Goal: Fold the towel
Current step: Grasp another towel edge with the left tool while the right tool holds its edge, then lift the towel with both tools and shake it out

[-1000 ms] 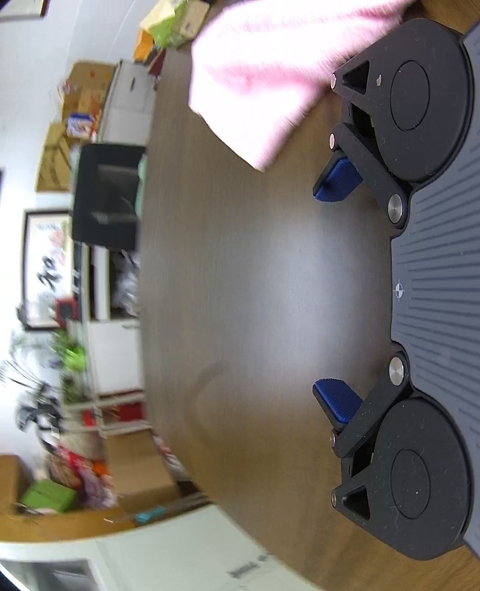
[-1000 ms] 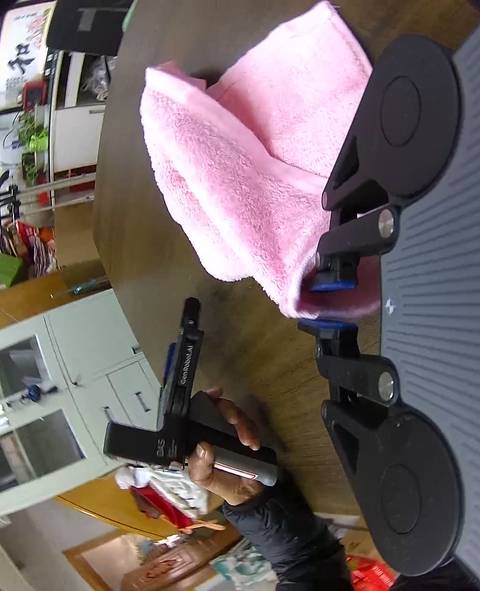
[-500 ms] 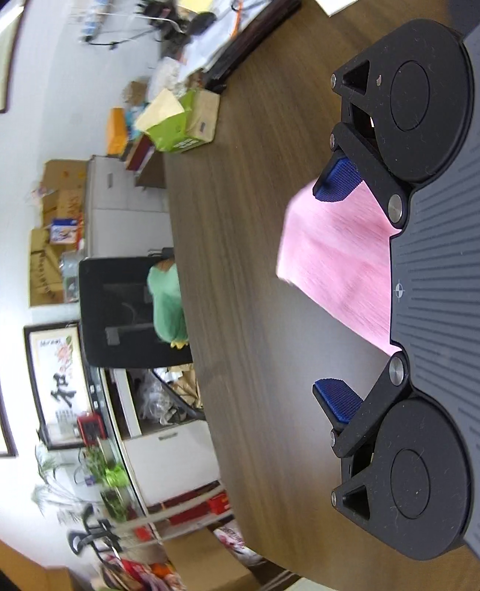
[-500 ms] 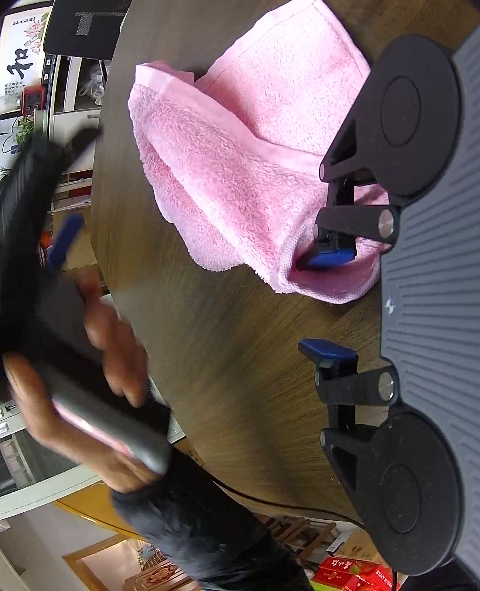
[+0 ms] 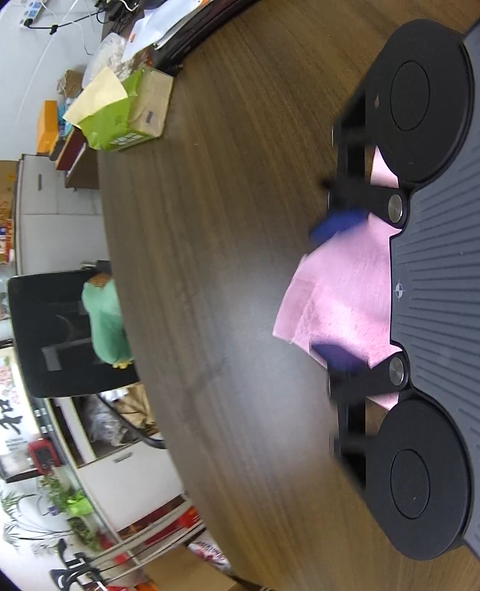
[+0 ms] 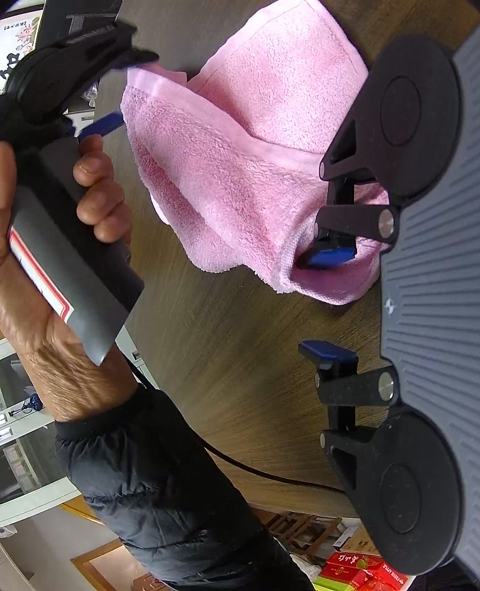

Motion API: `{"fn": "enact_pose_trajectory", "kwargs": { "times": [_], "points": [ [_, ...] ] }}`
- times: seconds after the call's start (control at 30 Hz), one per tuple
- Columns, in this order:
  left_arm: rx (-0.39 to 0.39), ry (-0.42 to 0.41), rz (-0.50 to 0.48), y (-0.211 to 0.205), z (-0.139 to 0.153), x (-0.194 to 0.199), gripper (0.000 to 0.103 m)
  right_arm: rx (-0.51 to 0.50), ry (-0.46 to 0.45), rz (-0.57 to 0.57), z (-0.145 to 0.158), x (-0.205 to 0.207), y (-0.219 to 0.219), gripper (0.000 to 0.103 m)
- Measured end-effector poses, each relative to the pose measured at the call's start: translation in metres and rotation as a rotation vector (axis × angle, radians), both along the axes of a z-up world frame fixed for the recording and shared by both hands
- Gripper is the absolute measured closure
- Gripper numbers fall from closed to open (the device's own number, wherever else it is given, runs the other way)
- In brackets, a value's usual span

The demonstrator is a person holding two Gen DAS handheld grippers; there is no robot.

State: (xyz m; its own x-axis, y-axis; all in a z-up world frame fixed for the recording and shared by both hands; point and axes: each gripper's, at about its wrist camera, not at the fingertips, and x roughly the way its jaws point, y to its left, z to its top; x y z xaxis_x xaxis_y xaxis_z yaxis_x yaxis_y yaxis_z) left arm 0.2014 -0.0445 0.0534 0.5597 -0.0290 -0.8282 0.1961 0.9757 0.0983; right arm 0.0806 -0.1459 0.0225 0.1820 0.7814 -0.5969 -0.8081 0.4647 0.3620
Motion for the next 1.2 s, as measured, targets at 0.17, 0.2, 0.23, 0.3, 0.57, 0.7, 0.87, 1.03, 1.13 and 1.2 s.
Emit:
{"fn": "enact_pose_trajectory", "kwargs": {
  "times": [0.17,0.2,0.23,0.3,0.57,0.7,0.87,1.03,1.13,1.2],
  "points": [
    [-0.027,-0.081,0.035,0.018,0.015,-0.015,0.095,-0.006,-0.013,0.000,0.001,-0.003,0.000,0.049],
    [-0.050,-0.102,0.038,0.025,0.022,-0.022,0.095,-0.004,-0.010,-0.004,0.001,-0.003,0.000,0.049],
    [-0.073,-0.119,0.036,0.031,0.030,-0.027,0.095,-0.003,-0.006,-0.012,0.001,-0.002,0.000,0.049],
    [-0.116,-0.159,0.034,0.044,0.047,-0.041,0.095,-0.008,-0.010,-0.028,0.001,-0.002,0.000,0.050],
    [-0.171,-0.267,0.044,0.086,0.076,-0.084,0.094,-0.010,0.016,-0.163,0.003,0.013,-0.017,0.058],
    [-0.190,-0.288,0.053,0.099,0.072,-0.086,0.094,-0.005,0.007,-0.156,0.000,0.014,-0.013,0.059],
    [-0.311,-0.302,0.093,0.114,0.069,-0.083,0.094,-0.005,-0.004,-0.152,0.006,0.010,-0.017,0.060],
    [-0.420,-0.305,0.091,0.126,0.068,-0.082,0.094,0.023,0.010,-0.177,0.008,0.019,-0.023,0.059],
    [-0.452,-0.306,0.068,0.124,0.066,-0.084,0.094,0.037,0.012,-0.207,0.008,0.022,-0.024,0.049],
    [-0.470,-0.310,0.059,0.125,0.065,-0.087,0.094,0.056,0.021,-0.242,0.009,0.026,-0.027,0.041]
  ]
}}
